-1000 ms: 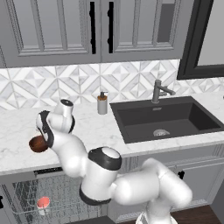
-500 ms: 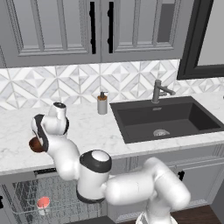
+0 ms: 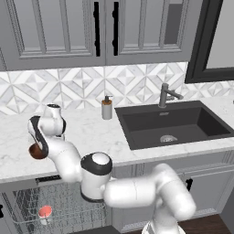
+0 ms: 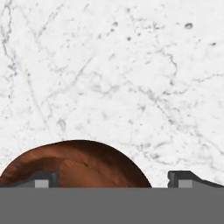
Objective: Pick up the cup and bowl from the counter, place them in the dishwasher, and close the dishwasher door.
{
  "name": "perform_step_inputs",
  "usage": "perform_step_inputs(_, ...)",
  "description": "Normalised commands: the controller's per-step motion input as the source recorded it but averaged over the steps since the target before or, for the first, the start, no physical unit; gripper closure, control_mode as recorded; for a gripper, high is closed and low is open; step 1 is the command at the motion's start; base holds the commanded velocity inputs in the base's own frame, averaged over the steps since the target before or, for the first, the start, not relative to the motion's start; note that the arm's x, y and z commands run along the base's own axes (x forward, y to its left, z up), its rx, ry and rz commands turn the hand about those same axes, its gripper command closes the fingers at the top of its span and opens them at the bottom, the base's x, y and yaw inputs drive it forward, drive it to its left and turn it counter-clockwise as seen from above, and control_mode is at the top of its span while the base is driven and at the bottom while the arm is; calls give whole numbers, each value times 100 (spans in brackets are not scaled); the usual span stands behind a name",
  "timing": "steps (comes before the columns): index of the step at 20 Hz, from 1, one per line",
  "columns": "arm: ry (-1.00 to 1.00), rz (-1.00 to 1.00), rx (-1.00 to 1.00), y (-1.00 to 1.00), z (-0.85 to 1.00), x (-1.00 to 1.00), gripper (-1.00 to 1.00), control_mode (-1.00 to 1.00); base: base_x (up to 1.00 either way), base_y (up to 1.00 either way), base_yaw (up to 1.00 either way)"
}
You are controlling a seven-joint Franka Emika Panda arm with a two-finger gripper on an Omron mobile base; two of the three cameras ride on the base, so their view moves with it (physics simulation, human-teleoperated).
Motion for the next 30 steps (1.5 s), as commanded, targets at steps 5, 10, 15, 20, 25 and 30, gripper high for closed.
perform_step_inputs(5,12,1,0,53,-11,0,100,-100,0,0,0)
perform_step_inputs(10,1,0,-4,29,-2,-10,100,-100,0,0,0)
perform_step_inputs(15,-19,0,-29,0,5,-85,100,-100,0,0,0)
perform_step_inputs(20,-38,0,-32,-8,2,-100,100,-100,0,0,0)
perform_step_inputs(25,-44,-6,-10,-58,0,-100,100,-100,0,0,0)
perform_step_inputs(30,-3,-59,0,-54,-9,-44,100,-100,0,0,0)
